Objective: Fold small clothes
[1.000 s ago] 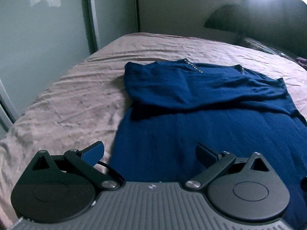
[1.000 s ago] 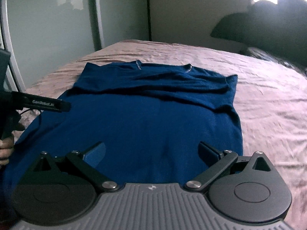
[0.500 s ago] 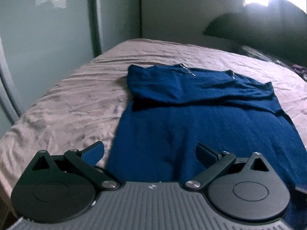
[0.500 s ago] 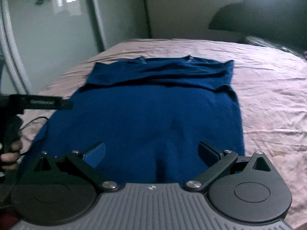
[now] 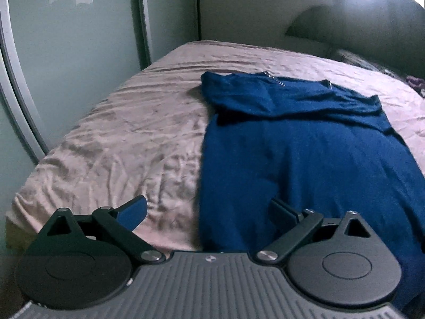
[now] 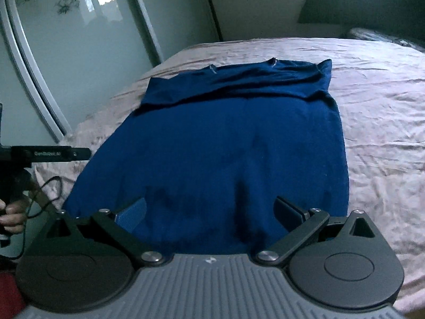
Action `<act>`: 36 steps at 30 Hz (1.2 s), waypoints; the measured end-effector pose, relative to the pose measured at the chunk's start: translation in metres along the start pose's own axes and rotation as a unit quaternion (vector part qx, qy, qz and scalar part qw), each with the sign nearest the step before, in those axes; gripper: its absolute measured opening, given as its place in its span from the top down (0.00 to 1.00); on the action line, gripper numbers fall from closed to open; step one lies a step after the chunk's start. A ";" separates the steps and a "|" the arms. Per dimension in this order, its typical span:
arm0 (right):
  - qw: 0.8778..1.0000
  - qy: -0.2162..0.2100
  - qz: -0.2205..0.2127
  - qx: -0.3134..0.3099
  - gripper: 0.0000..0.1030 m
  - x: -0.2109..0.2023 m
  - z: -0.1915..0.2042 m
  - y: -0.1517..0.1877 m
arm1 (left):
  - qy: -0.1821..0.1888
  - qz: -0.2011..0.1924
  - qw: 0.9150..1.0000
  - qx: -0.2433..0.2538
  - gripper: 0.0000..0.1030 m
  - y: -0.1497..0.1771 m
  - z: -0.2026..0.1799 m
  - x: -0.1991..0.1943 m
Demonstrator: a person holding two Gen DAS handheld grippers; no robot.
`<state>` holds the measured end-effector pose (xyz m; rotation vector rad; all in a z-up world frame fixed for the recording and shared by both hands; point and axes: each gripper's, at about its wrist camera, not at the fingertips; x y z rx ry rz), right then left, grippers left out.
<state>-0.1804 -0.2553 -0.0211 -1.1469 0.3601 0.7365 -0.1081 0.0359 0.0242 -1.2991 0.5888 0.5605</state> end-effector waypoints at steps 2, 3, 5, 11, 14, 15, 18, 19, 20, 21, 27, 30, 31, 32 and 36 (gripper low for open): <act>1.000 0.002 0.002 -0.010 0.00 0.000 0.003 0.003 | 0.004 0.006 1.000 0.006 0.05 0.004 0.001 -0.002; 1.000 -0.002 0.001 -0.014 0.00 0.000 0.004 0.004 | 0.008 0.010 1.000 0.005 0.05 0.006 0.002 -0.003; 1.000 -0.012 0.003 -0.014 0.00 0.000 0.003 0.004 | 0.020 0.015 1.000 0.002 0.04 0.012 0.002 -0.005; 0.999 -0.034 0.010 -0.001 0.00 0.002 -0.001 0.006 | 0.031 0.043 0.998 0.027 0.04 0.026 -0.010 0.001; 0.999 -0.040 0.012 0.009 0.00 0.003 -0.002 0.007 | 0.033 0.047 0.998 0.026 0.04 0.029 -0.011 0.003; 0.999 -0.041 0.012 0.007 0.00 0.003 0.000 0.007 | 0.033 0.046 0.998 0.025 0.04 0.030 -0.011 0.002; 0.999 -0.040 0.010 -0.003 0.00 0.002 0.004 0.008 | 0.031 0.046 0.998 0.023 0.04 0.030 -0.010 0.002; 0.999 -0.040 0.009 -0.004 0.00 0.002 0.005 0.009 | 0.030 0.046 0.998 0.022 0.04 0.030 -0.010 0.002; 0.999 -0.042 0.009 -0.003 0.00 0.002 0.005 0.009 | 0.030 0.046 0.998 0.022 0.04 0.029 -0.009 0.002; 0.999 -0.043 0.009 0.000 0.00 0.002 0.003 0.009 | 0.030 0.046 0.998 0.021 0.04 0.030 -0.009 0.002; 0.999 -0.034 0.007 -0.013 0.00 -0.001 0.001 0.010 | 0.029 0.049 0.998 0.025 0.04 0.030 -0.011 0.003; 0.998 -0.036 0.010 -0.045 0.00 -0.001 0.008 0.013 | 0.026 0.050 0.998 0.031 0.04 0.031 -0.013 0.004; 0.998 -0.035 0.012 -0.048 0.00 -0.001 0.010 0.014 | 0.026 0.049 0.998 0.033 0.04 0.031 -0.014 0.004; 0.998 -0.035 0.012 -0.045 0.00 -0.001 0.010 0.013 | 0.025 0.048 0.998 0.036 0.04 0.031 -0.014 0.004; 0.999 -0.040 0.013 -0.022 0.00 -0.002 0.003 0.009 | 0.024 0.049 0.998 0.038 0.04 0.031 -0.015 0.004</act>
Point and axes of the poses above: each gripper's, at about its wrist camera, not at the fingertips, and x roughly the way its jaws point, z to its left, y to its underside, and after that the axes turned 7 degrees about x, right-handed
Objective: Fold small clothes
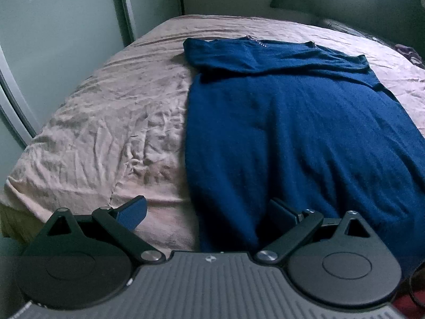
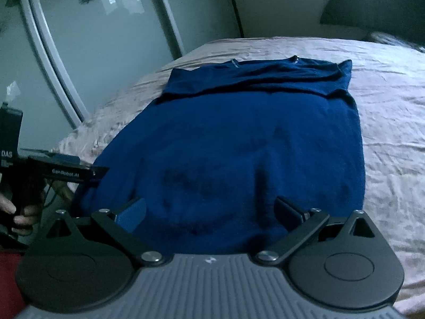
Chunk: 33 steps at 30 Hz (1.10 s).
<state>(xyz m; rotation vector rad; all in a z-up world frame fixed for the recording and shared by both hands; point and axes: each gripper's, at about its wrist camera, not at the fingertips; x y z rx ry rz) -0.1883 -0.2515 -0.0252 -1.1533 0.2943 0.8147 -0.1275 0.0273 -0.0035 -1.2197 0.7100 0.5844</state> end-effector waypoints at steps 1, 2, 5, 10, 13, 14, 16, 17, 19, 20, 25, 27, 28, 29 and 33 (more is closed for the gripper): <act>1.000 0.002 0.000 0.000 0.00 -0.001 -0.001 0.000 | 0.001 0.001 1.000 -0.001 0.04 0.000 0.000 0.001; 1.000 0.004 0.000 -0.002 0.00 -0.001 -0.001 0.001 | 0.002 0.003 1.000 -0.001 0.04 0.000 0.000 0.001; 1.000 0.007 0.000 0.002 0.00 -0.002 -0.004 0.001 | 0.008 0.002 1.000 0.009 0.05 0.001 0.000 0.001; 1.000 0.028 -0.002 0.010 0.00 -0.010 -0.017 -0.001 | 0.042 -0.017 0.997 0.056 0.07 0.002 0.009 -0.009; 0.999 0.032 -0.005 0.026 0.00 -0.018 -0.032 0.001 | 0.070 -0.022 0.995 0.060 0.09 0.005 0.022 -0.014; 0.999 0.029 -0.011 0.037 0.00 -0.021 -0.038 0.003 | 0.077 -0.021 0.995 0.059 0.09 0.006 0.027 -0.015; 0.998 0.018 -0.016 0.064 0.00 -0.026 -0.053 0.005 | 0.094 -0.014 0.994 0.050 0.13 0.010 0.037 -0.016; 0.997 0.016 -0.015 0.078 0.00 -0.029 -0.061 0.007 | 0.105 -0.012 0.993 0.043 0.14 0.011 0.041 -0.016; 0.995 0.019 -0.012 0.099 0.00 -0.034 -0.075 0.011 | 0.130 -0.002 0.991 0.027 0.21 0.014 0.050 -0.015; 0.994 0.021 -0.011 0.106 0.01 -0.036 -0.080 0.013 | 0.142 0.002 0.990 0.022 0.24 0.016 0.053 -0.014; 0.991 0.011 -0.009 0.132 0.02 -0.050 -0.099 0.020 | 0.191 0.022 0.981 0.010 0.33 0.021 0.055 -0.009; 0.990 0.012 -0.010 0.138 0.08 -0.054 -0.102 0.022 | 0.194 0.020 0.981 0.024 0.34 0.023 0.049 -0.010; 0.990 0.012 -0.007 0.138 0.15 -0.055 -0.103 0.022 | 0.196 0.020 0.980 0.032 0.35 0.023 0.046 -0.011; 0.991 0.014 -0.005 0.135 0.19 -0.056 -0.103 0.023 | 0.199 0.020 0.979 0.039 0.35 0.024 0.044 -0.012; 0.992 0.009 0.008 0.127 0.27 -0.062 -0.104 0.027 | 0.210 0.023 0.975 0.065 0.36 0.029 0.034 -0.016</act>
Point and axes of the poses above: each gripper's, at about its wrist camera, not at the fingertips, and x roughly the way its jaws point, z to its left, y to its underside, and after that the axes turned 7 degrees about x, right-handed
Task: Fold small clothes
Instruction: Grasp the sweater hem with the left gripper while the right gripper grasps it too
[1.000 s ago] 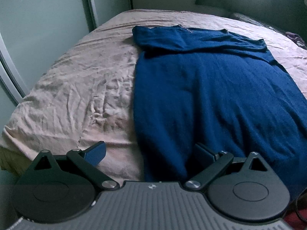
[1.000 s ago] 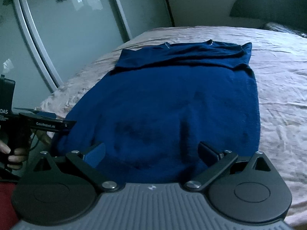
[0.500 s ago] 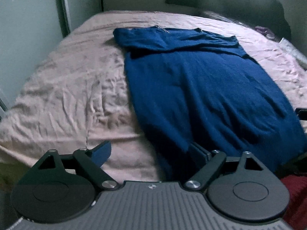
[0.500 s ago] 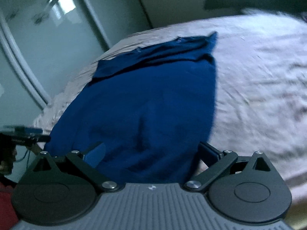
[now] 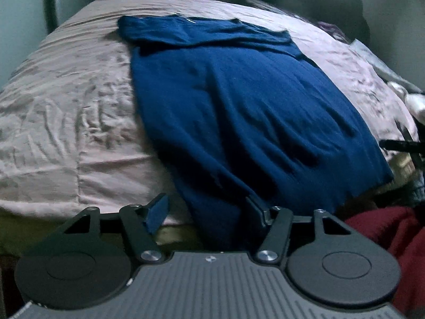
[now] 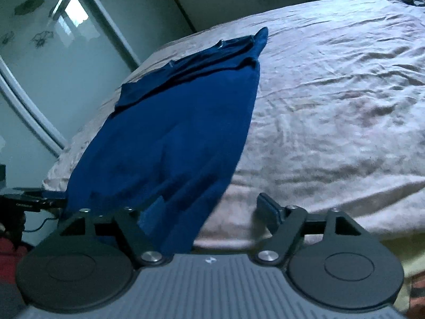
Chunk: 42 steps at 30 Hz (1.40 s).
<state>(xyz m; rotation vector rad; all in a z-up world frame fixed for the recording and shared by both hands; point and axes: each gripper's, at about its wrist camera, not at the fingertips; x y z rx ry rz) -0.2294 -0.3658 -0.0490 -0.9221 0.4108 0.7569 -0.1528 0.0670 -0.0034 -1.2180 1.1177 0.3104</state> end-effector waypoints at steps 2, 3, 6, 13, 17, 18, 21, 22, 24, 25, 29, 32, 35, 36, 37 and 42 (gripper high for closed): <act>1.000 -0.003 0.009 -0.003 0.30 -0.003 -0.001 0.003 | 0.005 0.001 1.000 0.008 0.37 0.002 -0.003 0.001; 1.000 -0.007 0.013 -0.006 0.31 -0.004 -0.001 0.004 | 0.006 0.000 1.000 0.011 0.37 0.002 -0.004 0.001; 0.999 -0.024 0.034 -0.018 0.31 -0.003 0.003 0.008 | 0.009 -0.001 1.000 0.014 0.37 0.002 -0.006 0.003; 0.995 -0.085 0.056 -0.014 0.31 0.012 0.017 0.016 | 0.021 -0.007 1.000 0.018 0.38 0.001 -0.011 0.005; 0.994 -0.093 0.056 -0.016 0.31 0.019 0.025 0.015 | 0.024 -0.008 1.000 0.015 0.43 0.000 -0.009 0.004; 0.994 -0.097 0.054 -0.016 0.31 0.020 0.025 0.016 | 0.025 -0.009 1.000 0.013 0.44 0.000 -0.007 0.004; 0.993 -0.106 0.050 -0.005 0.31 0.022 0.026 0.018 | 0.027 -0.009 1.000 0.007 0.47 0.001 -0.006 0.003; 0.993 -0.109 0.050 -0.004 0.31 0.022 0.028 0.019 | 0.028 -0.010 1.000 0.005 0.48 0.001 -0.006 0.002; 0.993 -0.109 0.053 -0.011 0.41 0.028 0.036 0.021 | 0.027 -0.010 1.000 0.005 0.53 0.000 -0.006 0.002; 0.993 -0.103 0.054 -0.018 0.51 0.031 0.040 0.022 | 0.025 -0.010 1.000 0.004 0.62 0.000 -0.006 0.002; 0.995 -0.076 0.052 -0.031 0.83 0.038 0.047 0.021 | 0.029 -0.004 0.999 -0.013 0.90 -0.001 -0.002 0.002; 0.996 -0.067 0.053 -0.037 0.88 0.036 0.047 0.022 | 0.035 -0.002 0.999 -0.020 0.92 -0.001 -0.001 0.001; 0.995 -0.070 0.055 -0.034 0.89 0.034 0.048 0.021 | 0.029 -0.005 1.000 -0.009 0.93 -0.003 -0.006 -0.002; 0.995 -0.074 0.052 -0.031 0.89 0.033 0.047 0.020 | 0.029 -0.008 1.000 -0.006 0.93 -0.005 -0.008 -0.003; 0.995 -0.079 0.050 -0.028 0.89 0.031 0.047 0.019 | 0.029 -0.010 1.000 -0.005 0.93 -0.006 -0.008 -0.004; 0.994 -0.098 0.027 -0.028 0.89 0.023 0.051 0.010 | 0.040 -0.035 0.999 -0.009 0.93 -0.013 -0.009 -0.017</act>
Point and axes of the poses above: each gripper's, at about its wrist camera, not at the fingertips, and x roughly the way its jaws point, z to its left, y to its underside, and after that the axes turned 7 degrees about x, right-handed
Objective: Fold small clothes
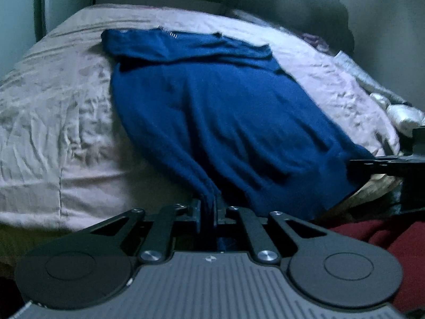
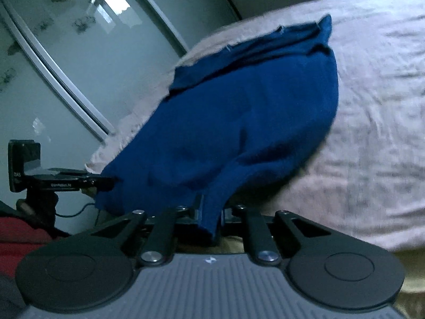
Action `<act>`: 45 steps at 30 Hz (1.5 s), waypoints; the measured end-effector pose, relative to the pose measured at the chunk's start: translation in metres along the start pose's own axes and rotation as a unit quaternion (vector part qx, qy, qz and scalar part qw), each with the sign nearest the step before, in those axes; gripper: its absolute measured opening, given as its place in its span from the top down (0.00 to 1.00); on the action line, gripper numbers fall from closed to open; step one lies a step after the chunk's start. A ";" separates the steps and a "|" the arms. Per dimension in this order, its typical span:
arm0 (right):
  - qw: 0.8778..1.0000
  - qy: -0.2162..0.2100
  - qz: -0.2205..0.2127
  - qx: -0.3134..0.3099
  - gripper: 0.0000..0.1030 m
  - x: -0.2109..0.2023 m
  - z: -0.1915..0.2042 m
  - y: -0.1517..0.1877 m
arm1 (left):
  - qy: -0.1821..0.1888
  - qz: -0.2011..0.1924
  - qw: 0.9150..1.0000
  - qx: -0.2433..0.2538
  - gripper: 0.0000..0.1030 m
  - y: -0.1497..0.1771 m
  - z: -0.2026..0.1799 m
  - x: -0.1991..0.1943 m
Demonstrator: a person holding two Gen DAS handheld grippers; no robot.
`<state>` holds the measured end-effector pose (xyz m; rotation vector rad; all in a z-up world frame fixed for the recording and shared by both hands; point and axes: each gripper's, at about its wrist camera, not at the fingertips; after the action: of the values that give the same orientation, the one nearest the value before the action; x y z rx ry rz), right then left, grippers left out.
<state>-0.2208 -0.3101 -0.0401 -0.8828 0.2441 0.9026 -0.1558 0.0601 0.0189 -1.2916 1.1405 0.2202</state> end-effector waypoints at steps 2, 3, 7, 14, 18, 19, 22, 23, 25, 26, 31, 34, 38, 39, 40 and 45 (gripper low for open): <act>1.000 -0.006 -0.012 -0.009 0.89 -0.001 0.005 -0.007 | 0.005 -0.016 1.000 0.000 0.93 -0.005 -0.001 -0.005; 1.000 -0.009 -0.018 -0.013 0.89 -0.001 0.007 -0.011 | 0.008 -0.025 1.000 -0.001 0.93 -0.008 -0.002 -0.007; 0.998 -0.026 -0.041 -0.027 0.89 -0.001 0.015 -0.026 | 0.013 -0.057 0.998 0.001 0.93 -0.020 -0.007 -0.016; 0.994 -0.052 -0.089 -0.023 0.89 -0.004 0.018 -0.048 | 0.021 -0.107 0.993 -0.040 0.93 -0.036 0.004 -0.029; 0.990 -0.060 -0.129 -0.011 0.89 -0.007 0.012 -0.066 | 0.039 -0.127 0.987 -0.093 0.93 -0.053 0.024 -0.029; 0.988 -0.065 -0.139 -0.005 0.89 -0.007 0.009 -0.073 | 0.046 -0.133 0.984 -0.110 0.93 -0.059 0.030 -0.028; 0.985 -0.063 -0.163 0.002 0.89 -0.003 0.004 -0.091 | 0.058 -0.149 0.976 -0.145 0.93 -0.074 0.044 -0.023; 0.983 -0.065 -0.170 0.006 0.89 -0.001 0.001 -0.097 | 0.056 -0.155 0.975 -0.153 0.93 -0.080 0.046 -0.022; 0.981 -0.066 -0.182 0.013 0.89 0.003 -0.002 -0.108 | 0.044 -0.166 0.972 -0.159 0.93 -0.091 0.050 -0.020; 0.980 -0.063 -0.189 0.014 0.89 0.006 -0.004 -0.114 | 0.037 -0.169 0.972 -0.161 0.93 -0.095 0.051 -0.018; 0.976 -0.059 -0.207 0.030 0.89 0.019 -0.014 -0.135 | 0.013 -0.177 0.966 -0.186 0.93 -0.117 0.062 -0.003; 0.975 -0.053 -0.211 0.036 0.89 0.029 -0.020 -0.147 | 0.002 -0.181 0.963 -0.200 0.93 -0.129 0.069 0.007; 0.974 -0.046 -0.217 0.039 0.89 0.043 -0.028 -0.167 | -0.014 -0.178 0.962 -0.205 0.93 -0.150 0.077 0.024; 0.974 -0.045 -0.218 0.041 0.89 0.048 -0.030 -0.172 | -0.017 -0.178 0.962 -0.205 0.93 -0.155 0.079 0.028; 0.974 -0.042 -0.219 0.043 0.89 0.053 -0.032 -0.177 | -0.020 -0.178 0.962 -0.204 0.93 -0.161 0.080 0.032; 0.974 -0.030 -0.218 0.060 0.89 0.077 -0.049 -0.202 | -0.040 -0.176 0.965 -0.191 0.93 -0.192 0.090 0.053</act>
<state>-0.0105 -0.3641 0.0020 -0.7556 0.0455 0.4996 0.0514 0.0467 0.0878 -1.7866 0.8023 0.2309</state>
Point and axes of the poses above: each gripper's, at about its wrist camera, not at the fingertips, and x roughly the way its jaws point, z to its left, y to its underside, and after that the axes turned 7 degrees about x, right-handed
